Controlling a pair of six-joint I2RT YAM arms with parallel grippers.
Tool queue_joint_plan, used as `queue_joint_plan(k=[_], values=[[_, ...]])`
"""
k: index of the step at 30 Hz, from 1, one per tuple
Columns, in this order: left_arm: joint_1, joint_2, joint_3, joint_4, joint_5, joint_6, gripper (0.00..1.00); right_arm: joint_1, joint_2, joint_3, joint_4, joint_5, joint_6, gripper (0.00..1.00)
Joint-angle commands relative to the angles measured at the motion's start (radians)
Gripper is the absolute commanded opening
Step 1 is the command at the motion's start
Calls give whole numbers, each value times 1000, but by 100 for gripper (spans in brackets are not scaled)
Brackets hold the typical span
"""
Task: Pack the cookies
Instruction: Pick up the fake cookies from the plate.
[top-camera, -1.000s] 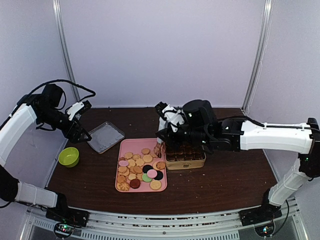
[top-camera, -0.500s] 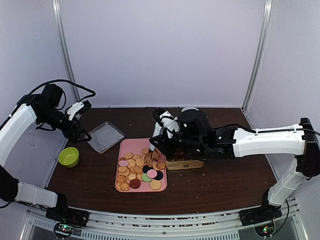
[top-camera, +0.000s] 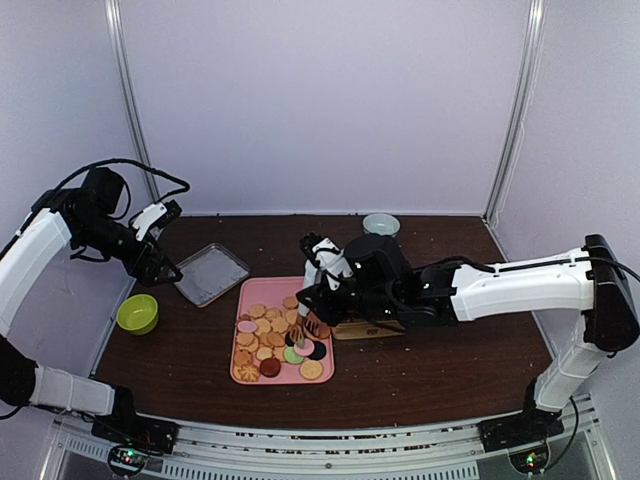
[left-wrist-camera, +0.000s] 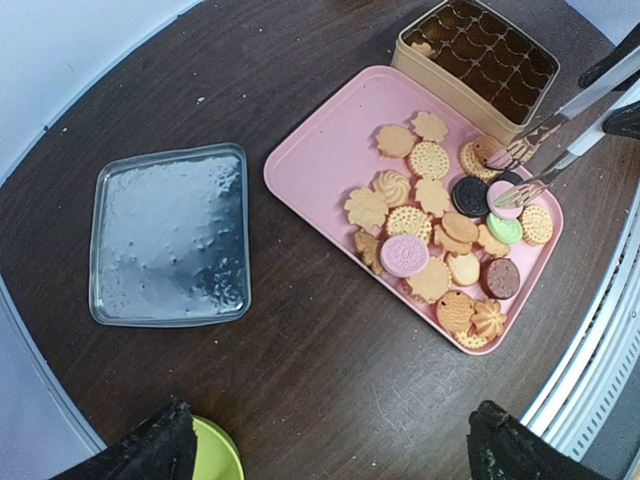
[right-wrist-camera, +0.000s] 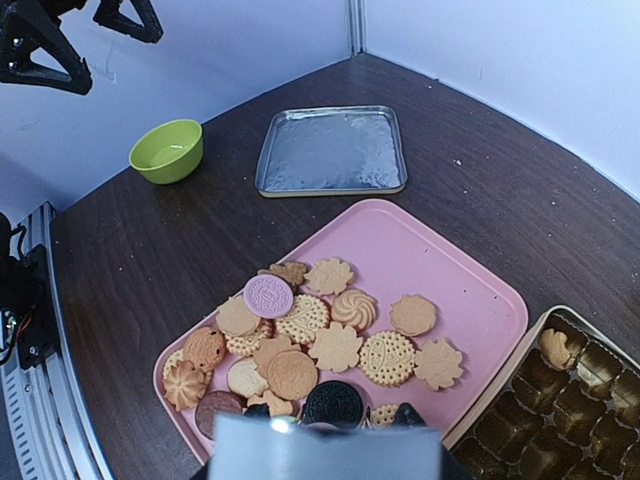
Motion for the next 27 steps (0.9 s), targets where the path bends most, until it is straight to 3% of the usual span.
queue_joint_plan(k=[1, 27], values=[[9, -8, 13, -3, 26, -3, 97, 12, 1, -25, 44, -17, 25, 40], [8, -11, -1, -3, 40, -6, 97, 53, -72, -80, 46, -29, 51, 41]])
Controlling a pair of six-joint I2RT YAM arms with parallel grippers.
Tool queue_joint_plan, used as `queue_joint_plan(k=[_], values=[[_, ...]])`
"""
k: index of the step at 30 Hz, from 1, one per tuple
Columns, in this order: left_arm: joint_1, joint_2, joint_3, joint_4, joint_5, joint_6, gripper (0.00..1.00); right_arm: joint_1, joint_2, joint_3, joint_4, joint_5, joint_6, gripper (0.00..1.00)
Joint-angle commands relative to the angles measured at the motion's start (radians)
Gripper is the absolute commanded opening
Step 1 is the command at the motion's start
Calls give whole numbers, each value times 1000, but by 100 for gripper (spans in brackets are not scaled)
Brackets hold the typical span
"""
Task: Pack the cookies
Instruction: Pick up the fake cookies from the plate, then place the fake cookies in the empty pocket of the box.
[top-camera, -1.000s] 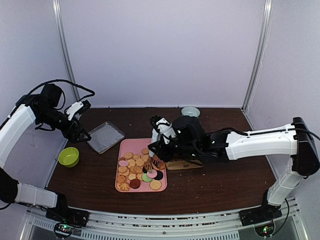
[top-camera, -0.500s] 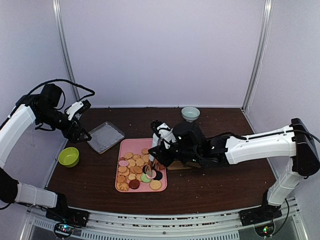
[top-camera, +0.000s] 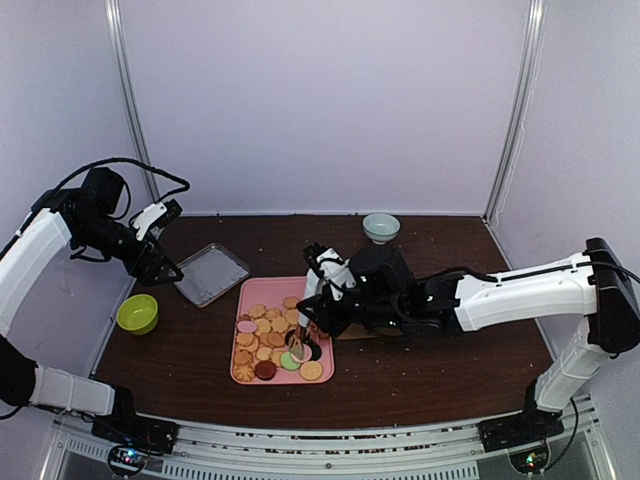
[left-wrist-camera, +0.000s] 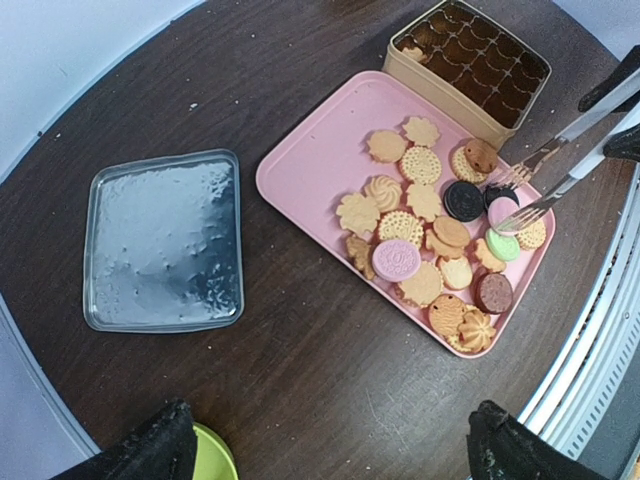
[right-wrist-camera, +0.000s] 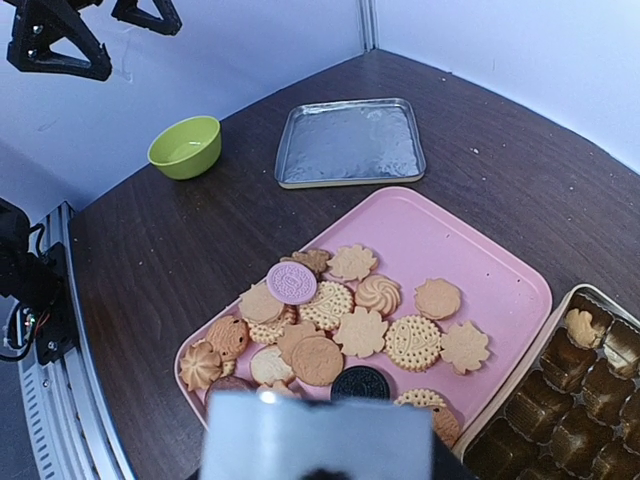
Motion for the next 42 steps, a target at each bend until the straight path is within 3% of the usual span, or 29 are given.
queue_joint_plan(k=[1, 16, 24, 30, 42], values=[[9, -11, -1, -2, 18, -5, 97, 35, -50, 6, -37, 12, -13, 41], [7, -16, -7, -3, 14, -5, 97, 71, 5, 45, -74, 87, -53, 39], [8, -11, 2, -3, 13, -6, 97, 77, -67, 86, -87, 134, -73, 20], [7, -14, 2, -3, 10, -6, 97, 65, -131, 128, -128, 181, -122, 17], [9, -12, 6, -2, 18, -10, 97, -196, -109, 251, -245, 225, -285, 21]])
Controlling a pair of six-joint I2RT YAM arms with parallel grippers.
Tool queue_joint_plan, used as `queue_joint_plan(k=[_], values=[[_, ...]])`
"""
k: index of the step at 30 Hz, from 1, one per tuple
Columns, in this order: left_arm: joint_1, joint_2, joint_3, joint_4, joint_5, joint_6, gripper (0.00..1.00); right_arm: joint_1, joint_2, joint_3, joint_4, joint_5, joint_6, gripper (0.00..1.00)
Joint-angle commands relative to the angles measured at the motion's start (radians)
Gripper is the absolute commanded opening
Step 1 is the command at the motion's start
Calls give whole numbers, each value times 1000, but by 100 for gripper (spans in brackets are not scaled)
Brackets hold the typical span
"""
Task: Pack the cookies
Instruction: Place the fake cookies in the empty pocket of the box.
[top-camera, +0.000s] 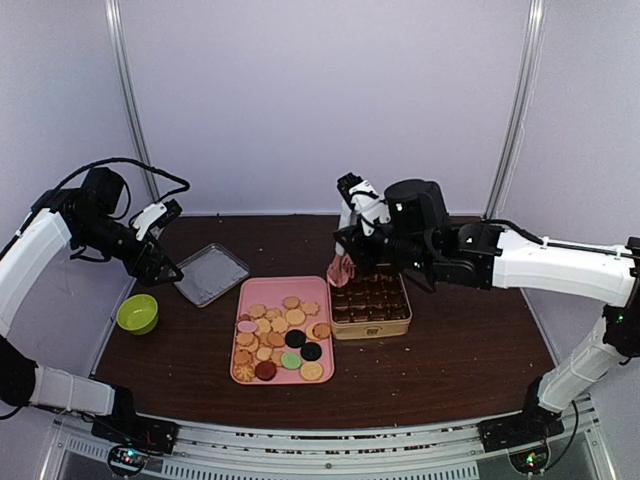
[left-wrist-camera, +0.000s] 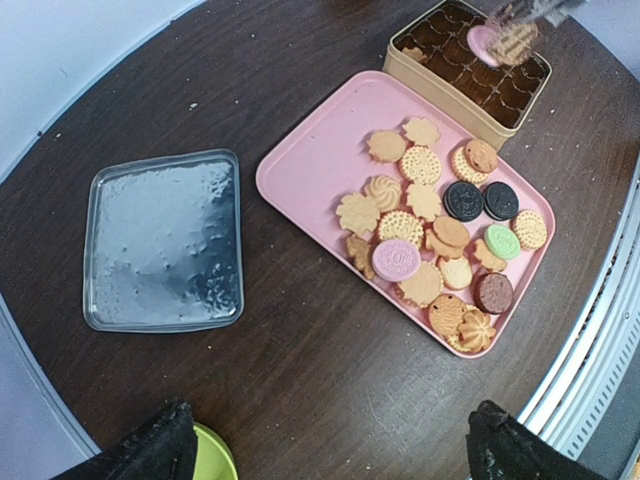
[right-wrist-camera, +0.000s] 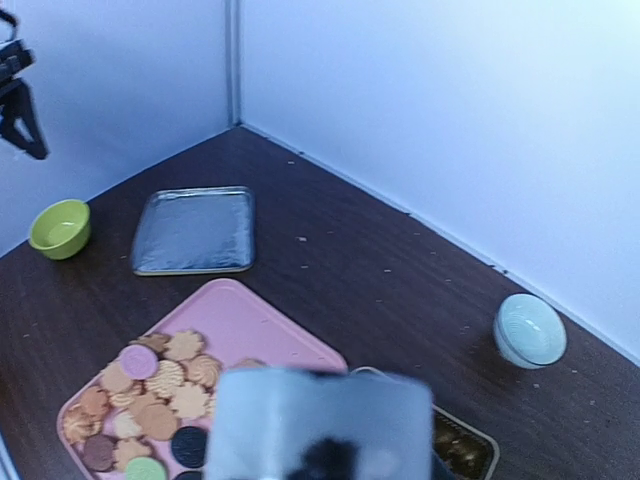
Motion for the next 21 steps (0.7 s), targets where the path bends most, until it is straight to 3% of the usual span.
queue_joint_plan(k=[1, 13, 21], values=[[9, -9, 7, -2, 19, -10, 97, -90, 34, 80, -32, 28, -77, 21], [8, -8, 24, -2, 29, -13, 97, -169, 201, 178, -59, 18, -133, 22], [9, -13, 7, -6, 28, -8, 97, -194, 208, 163, -48, 3, -120, 24]])
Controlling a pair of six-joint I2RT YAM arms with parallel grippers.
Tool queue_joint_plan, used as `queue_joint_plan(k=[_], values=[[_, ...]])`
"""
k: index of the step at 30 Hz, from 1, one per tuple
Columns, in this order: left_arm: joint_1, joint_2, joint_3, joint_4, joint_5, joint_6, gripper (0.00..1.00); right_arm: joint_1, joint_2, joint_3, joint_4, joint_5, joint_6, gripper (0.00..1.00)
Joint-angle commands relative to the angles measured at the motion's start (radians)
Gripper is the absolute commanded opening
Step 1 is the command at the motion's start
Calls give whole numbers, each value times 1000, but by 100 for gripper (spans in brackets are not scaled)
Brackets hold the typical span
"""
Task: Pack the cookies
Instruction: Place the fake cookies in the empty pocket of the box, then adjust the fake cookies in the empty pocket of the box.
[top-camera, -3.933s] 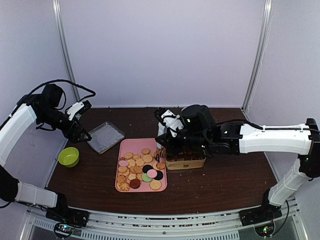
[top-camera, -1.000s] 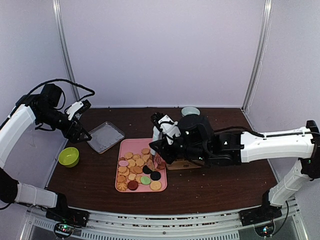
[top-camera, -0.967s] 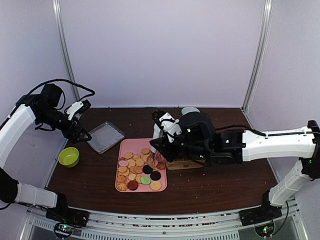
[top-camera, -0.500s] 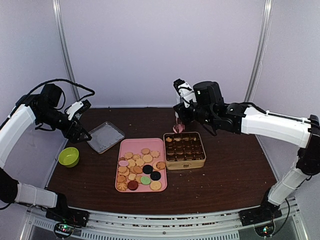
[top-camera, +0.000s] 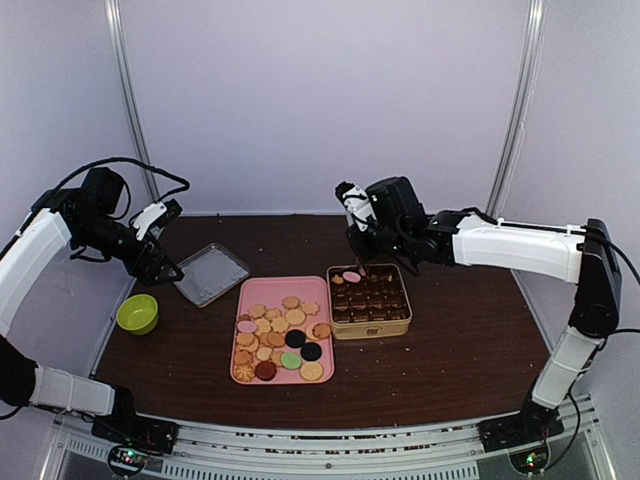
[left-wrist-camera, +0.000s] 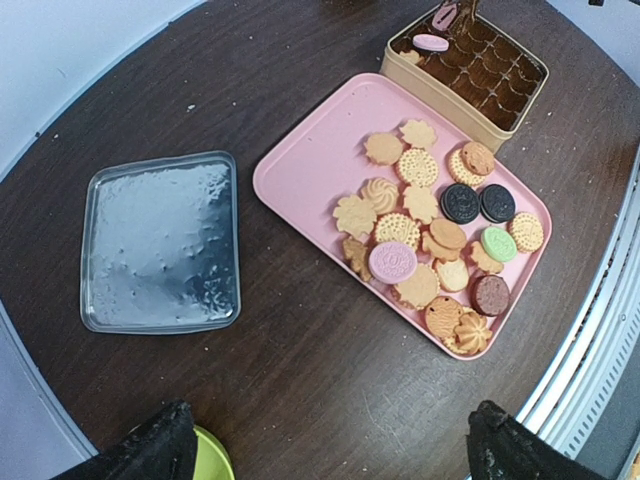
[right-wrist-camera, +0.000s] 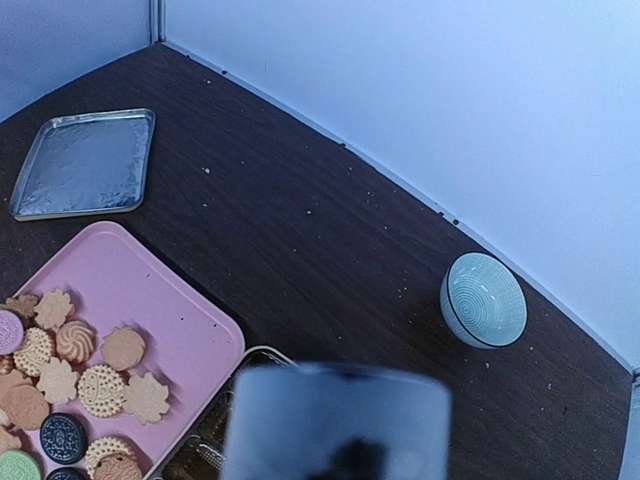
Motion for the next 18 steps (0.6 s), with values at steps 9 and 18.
queue_joint_plan(k=[9, 18], values=[[8, -7, 12, -6, 17, 1, 97, 14, -111, 32, 27, -30, -3, 24], [8, -4, 11, -6, 15, 0, 97, 54, -71, 57, 41, -120, 48, 24]])
